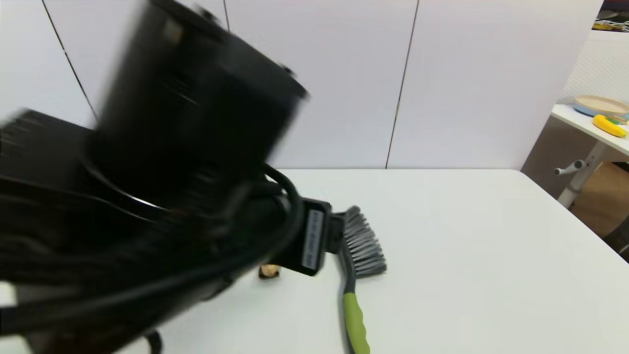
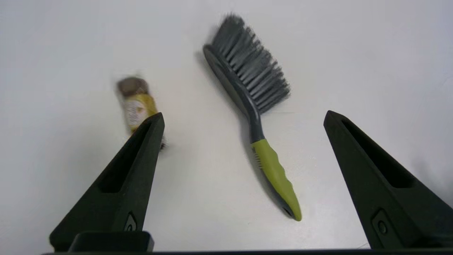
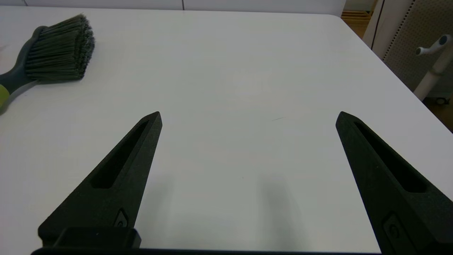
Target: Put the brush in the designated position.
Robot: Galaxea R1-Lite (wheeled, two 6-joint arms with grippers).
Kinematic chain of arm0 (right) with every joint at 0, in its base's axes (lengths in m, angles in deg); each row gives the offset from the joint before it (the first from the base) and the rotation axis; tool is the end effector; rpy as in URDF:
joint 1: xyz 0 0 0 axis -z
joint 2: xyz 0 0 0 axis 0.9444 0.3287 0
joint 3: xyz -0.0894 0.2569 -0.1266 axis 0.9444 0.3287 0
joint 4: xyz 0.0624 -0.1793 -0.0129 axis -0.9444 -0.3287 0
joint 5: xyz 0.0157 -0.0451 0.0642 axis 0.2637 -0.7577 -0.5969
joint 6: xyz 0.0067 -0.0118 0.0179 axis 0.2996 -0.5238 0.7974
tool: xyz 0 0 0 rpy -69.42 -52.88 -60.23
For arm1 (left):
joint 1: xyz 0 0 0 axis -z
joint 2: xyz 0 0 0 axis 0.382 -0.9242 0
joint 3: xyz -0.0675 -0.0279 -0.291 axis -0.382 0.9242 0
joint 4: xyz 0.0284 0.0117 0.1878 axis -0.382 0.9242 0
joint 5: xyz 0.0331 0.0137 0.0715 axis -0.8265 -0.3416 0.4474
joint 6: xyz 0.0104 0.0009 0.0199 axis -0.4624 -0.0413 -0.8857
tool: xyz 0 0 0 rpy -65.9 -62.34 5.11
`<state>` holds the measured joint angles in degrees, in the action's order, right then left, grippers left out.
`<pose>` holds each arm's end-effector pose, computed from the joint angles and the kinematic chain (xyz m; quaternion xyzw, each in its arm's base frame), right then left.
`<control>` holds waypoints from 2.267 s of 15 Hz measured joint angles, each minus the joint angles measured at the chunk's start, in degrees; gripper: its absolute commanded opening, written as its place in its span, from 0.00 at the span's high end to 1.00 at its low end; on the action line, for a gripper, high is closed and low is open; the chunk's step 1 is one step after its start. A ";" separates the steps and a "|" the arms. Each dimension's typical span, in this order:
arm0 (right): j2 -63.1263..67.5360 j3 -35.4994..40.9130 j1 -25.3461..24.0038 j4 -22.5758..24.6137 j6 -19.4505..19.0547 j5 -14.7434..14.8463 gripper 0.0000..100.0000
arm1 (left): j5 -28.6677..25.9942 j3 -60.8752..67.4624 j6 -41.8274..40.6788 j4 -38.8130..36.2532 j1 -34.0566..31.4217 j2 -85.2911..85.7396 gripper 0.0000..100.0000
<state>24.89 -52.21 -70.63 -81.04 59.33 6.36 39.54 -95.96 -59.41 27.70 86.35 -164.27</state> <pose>-0.0230 0.0000 0.0746 -0.0141 0.0032 -0.0015 0.9999 0.1253 -0.2290 0.2873 0.0283 0.2361 -0.2263 0.9446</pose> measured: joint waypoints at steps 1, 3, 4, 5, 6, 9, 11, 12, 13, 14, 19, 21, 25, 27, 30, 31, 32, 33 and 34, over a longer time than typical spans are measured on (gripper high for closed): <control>0.00 0.00 0.00 -0.02 0.00 0.00 0.00 | 0.05 -0.07 -5.60 0.22 -1.55 3.67 0.00; 0.00 0.00 0.00 0.02 0.00 0.00 0.00 | -0.33 -0.13 -18.30 -0.30 -6.23 10.62 0.00; 0.00 0.00 0.00 0.00 -0.02 0.02 0.00 | -1.30 -0.11 -23.95 -0.55 -7.97 13.73 0.00; 0.00 0.00 0.00 0.00 0.00 0.02 0.00 | -3.08 0.30 -28.92 -0.41 -9.33 16.71 0.00; 0.00 0.00 0.00 0.00 -0.02 0.00 0.00 | -6.10 1.66 -33.02 0.12 -10.89 19.98 0.00; 0.00 0.00 0.00 -0.02 0.00 0.00 0.00 | -19.77 9.24 -38.71 0.89 -18.80 28.17 0.00; 0.00 0.00 0.00 0.00 -0.02 0.02 0.00 | -29.46 13.54 -40.41 0.98 -27.60 32.11 0.00; 0.00 0.00 0.00 0.00 -0.02 0.00 0.00 | -33.71 15.38 -40.72 0.98 -32.78 33.61 0.00; 0.00 0.00 0.00 0.00 0.00 0.02 0.00 | -37.67 17.44 -40.89 0.89 -38.27 34.96 0.00; 0.00 0.00 0.00 0.00 -0.02 0.02 0.00 | -41.20 19.96 -40.94 0.61 -43.12 36.28 0.00; 0.00 0.00 0.00 -0.02 0.00 0.00 0.00 | -47.54 41.70 -39.42 -10.02 -57.94 44.46 0.00; 0.00 0.00 0.00 0.00 -0.02 0.00 0.00 | -46.82 51.80 -37.68 -16.68 -60.48 48.76 0.00; 0.00 0.00 0.00 0.00 0.00 0.02 0.00 | -42.50 70.10 -35.21 -29.39 -62.68 59.14 0.00; 0.00 0.00 0.00 0.00 0.00 0.05 0.00 | -39.61 74.73 -34.07 -30.22 -63.04 65.52 0.00; 0.00 0.00 0.00 -0.02 0.00 0.02 0.00 | -36.24 76.91 -33.19 -24.78 -63.26 74.45 0.00; 0.00 0.00 0.00 0.00 -0.02 0.00 0.00 | -35.19 77.11 -32.48 -22.72 -63.34 76.93 0.00; 0.00 0.00 0.00 0.02 0.00 0.00 0.00 | -34.65 77.19 -31.24 -21.74 -63.38 78.98 0.00; 0.00 0.00 0.00 0.00 0.00 0.00 0.00 | -34.50 77.24 -29.76 -21.65 -63.40 81.02 0.00; 0.00 0.00 0.00 0.00 0.00 0.02 0.00 | -34.26 77.29 -27.54 -21.63 -63.45 82.79 0.00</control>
<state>24.89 -52.21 -70.63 -81.04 59.33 6.39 5.29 -18.67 -86.95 6.08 22.90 -81.49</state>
